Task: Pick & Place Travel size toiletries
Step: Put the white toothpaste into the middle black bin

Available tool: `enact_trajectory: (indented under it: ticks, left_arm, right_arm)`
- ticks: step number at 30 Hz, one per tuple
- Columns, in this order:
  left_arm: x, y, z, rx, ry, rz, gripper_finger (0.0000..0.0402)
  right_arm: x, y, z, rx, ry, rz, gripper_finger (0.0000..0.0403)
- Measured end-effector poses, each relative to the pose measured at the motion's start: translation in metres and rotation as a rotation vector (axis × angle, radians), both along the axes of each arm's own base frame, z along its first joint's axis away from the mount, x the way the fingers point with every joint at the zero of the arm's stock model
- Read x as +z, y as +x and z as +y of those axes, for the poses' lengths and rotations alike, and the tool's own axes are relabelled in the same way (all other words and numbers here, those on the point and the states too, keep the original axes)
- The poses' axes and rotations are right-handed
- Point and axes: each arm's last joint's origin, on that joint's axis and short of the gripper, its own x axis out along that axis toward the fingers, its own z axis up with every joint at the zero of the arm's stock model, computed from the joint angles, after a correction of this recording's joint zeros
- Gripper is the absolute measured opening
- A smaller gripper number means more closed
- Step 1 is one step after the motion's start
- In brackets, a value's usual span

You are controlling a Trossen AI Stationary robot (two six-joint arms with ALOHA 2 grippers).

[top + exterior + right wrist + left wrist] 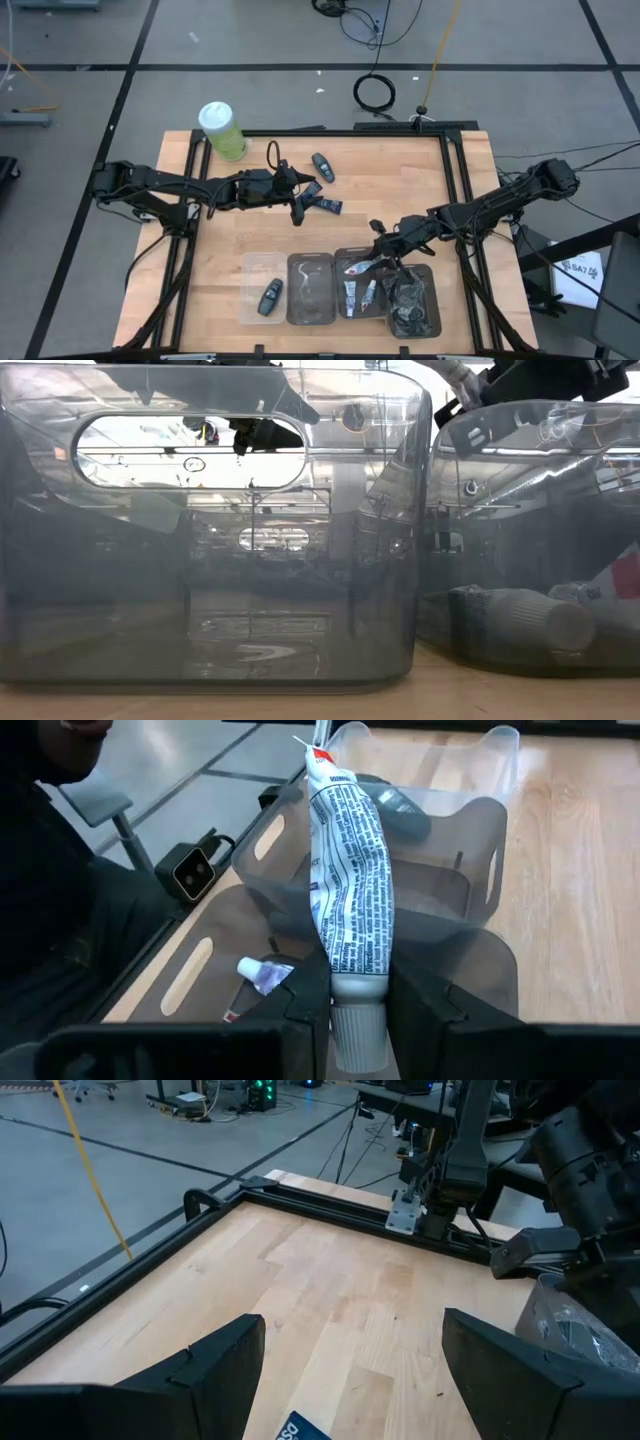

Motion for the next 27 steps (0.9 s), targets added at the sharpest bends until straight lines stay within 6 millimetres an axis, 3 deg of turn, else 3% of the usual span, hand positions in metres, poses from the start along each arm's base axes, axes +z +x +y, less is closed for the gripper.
enact_trajectory:
  ticks: [11, 21, 27]
  left_arm:
    - [0.000, 0.000, 0.000, 0.000, 0.006, 0.002, 0.0294]
    - [0.000, 0.000, 0.000, 0.000, 0.006, 0.002, 0.0294]
    - [0.000, 0.000, 0.000, 0.000, 0.002, 0.001, 0.0294]
  right_arm:
    - [0.008, 0.007, 0.007, 0.021, -0.025, 0.054, 0.0062]
    - [-0.023, 0.027, 0.014, 0.027, -0.056, 0.183, 0.0062]
    - [-0.026, 0.028, 0.013, 0.023, -0.024, 0.210, 0.0062]
